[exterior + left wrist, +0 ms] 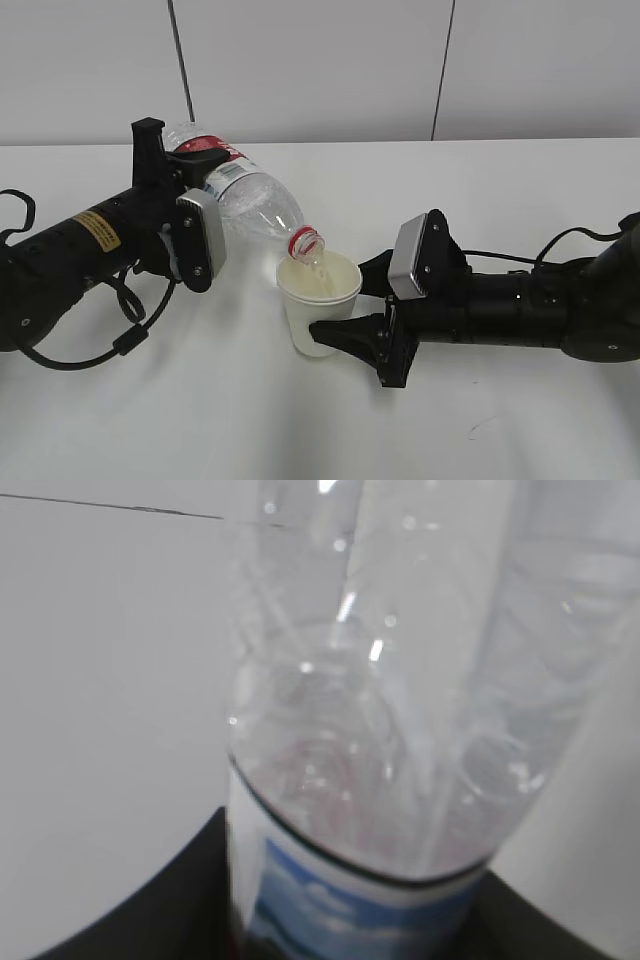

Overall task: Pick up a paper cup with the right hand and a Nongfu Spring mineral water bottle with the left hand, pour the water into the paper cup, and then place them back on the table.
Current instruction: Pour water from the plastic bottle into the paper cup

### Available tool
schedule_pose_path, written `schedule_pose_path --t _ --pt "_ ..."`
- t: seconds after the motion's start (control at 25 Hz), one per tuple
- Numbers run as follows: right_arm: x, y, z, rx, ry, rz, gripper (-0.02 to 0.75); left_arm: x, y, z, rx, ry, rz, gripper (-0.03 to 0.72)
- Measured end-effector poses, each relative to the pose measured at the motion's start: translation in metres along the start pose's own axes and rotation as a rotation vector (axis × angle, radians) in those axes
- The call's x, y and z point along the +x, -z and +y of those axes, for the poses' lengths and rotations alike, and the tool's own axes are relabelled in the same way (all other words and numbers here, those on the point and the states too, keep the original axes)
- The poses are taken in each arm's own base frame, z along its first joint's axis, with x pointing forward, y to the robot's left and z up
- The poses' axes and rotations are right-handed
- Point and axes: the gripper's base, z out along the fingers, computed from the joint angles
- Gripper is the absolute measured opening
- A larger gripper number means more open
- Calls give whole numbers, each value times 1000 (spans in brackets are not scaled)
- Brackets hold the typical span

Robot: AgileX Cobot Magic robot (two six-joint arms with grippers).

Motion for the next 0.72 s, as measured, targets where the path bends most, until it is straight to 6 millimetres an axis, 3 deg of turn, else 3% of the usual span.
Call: schedule_pose_path --t 0.72 --pt "1 0 0 0 0 3 503 0 0 1 -6 0 -1 307"
